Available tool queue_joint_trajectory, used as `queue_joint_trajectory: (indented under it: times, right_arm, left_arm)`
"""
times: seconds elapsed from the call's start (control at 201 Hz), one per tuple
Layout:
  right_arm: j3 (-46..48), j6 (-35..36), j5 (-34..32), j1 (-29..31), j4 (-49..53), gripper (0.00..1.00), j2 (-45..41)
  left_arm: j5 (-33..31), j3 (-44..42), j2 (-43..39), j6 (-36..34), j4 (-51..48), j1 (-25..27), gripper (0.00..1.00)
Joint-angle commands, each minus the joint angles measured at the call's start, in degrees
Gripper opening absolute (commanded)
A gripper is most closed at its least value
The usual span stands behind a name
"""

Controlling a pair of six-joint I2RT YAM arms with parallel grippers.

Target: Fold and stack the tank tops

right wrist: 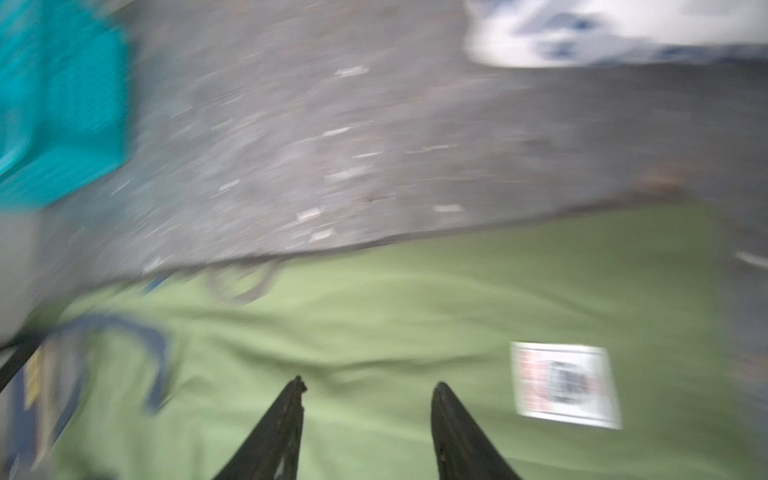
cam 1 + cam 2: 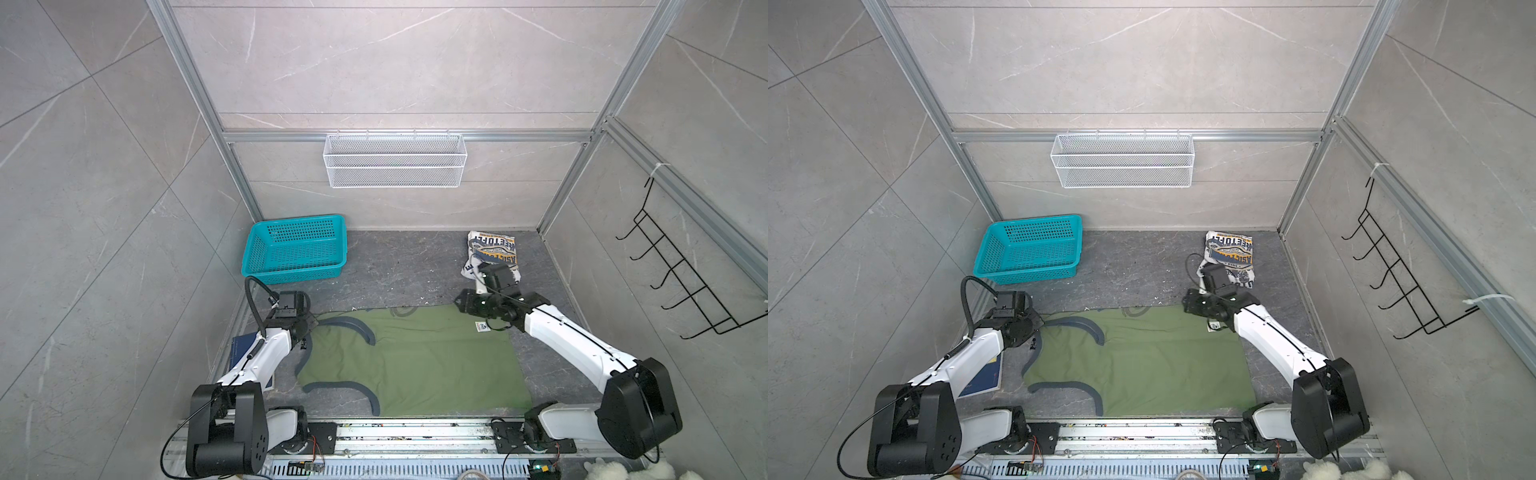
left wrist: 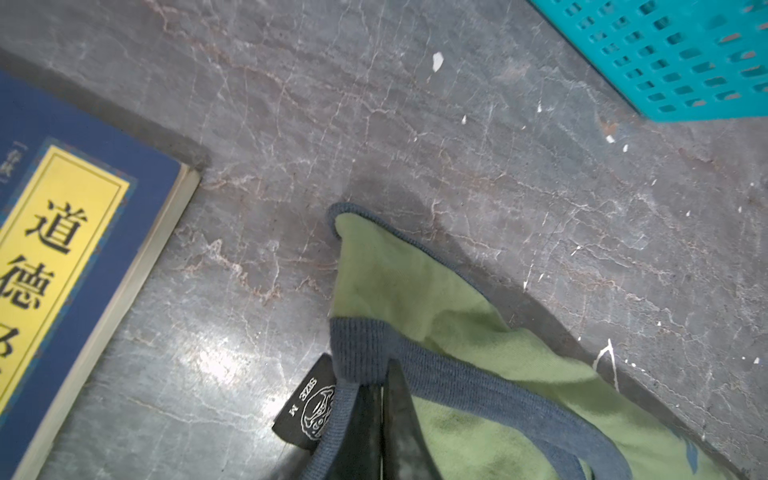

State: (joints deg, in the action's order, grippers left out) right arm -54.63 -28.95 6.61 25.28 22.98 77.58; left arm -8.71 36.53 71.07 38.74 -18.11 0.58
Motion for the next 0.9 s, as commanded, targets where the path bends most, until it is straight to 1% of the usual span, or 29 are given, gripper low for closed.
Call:
queue_joint_trajectory:
  times: [0.0, 0.1, 0.174, 0.239, 0.323, 0.438, 0.557, 0.781, 0.891]
  right_arm:
    - [-3.1, -1.4, -3.5, 11.1, 3.5, 0.53, 3.2]
    - [-8.0, -3.7, -6.5, 20.8, 2.7, 0.54, 8.5]
    - [-12.5, -5.2, -9.6, 26.5, 3.8, 0.55, 13.5]
    - [-16.4, -6.7, -10.9, 30.3, 4.7, 0.56, 18.1]
    - [-21.3, -8.1, -13.1, 33.7, 7.0, 0.56, 24.0]
    - [-25.7, -9.1, -14.3, 36.1, 8.6, 0.56, 30.3]
    - [-30.4, -9.5, -14.2, 37.6, 9.9, 0.55, 35.5]
    - [-36.9, -10.1, -18.3, 38.4, 13.4, 0.5, 41.8]
    - [-39.9, -10.3, -20.9, 38.4, 16.5, 0.46, 44.4]
  left_arm:
    - [0.0, 2.7, 1.1, -2.0, 2.4, -0.4, 0.0]
    - [0.5, 3.1, 2.3, -2.3, 3.1, -0.5, 0.0]
    - [0.7, 3.5, 3.1, -2.4, 3.4, -0.6, 0.0]
    - [0.8, 3.5, 3.6, -2.5, 4.1, -0.6, 0.0]
    - [1.3, 3.6, 4.2, -2.3, 4.8, -0.8, 0.0]
    - [2.2, 3.5, 4.8, -1.9, 5.5, -0.9, 0.0]
    - [2.7, 3.3, 4.9, -1.8, 6.0, -1.0, 0.0]
    - [3.4, 3.0, 5.1, -1.7, 6.5, -1.0, 0.0]
    - [3.8, 3.0, 5.1, -1.7, 6.7, -1.0, 0.0]
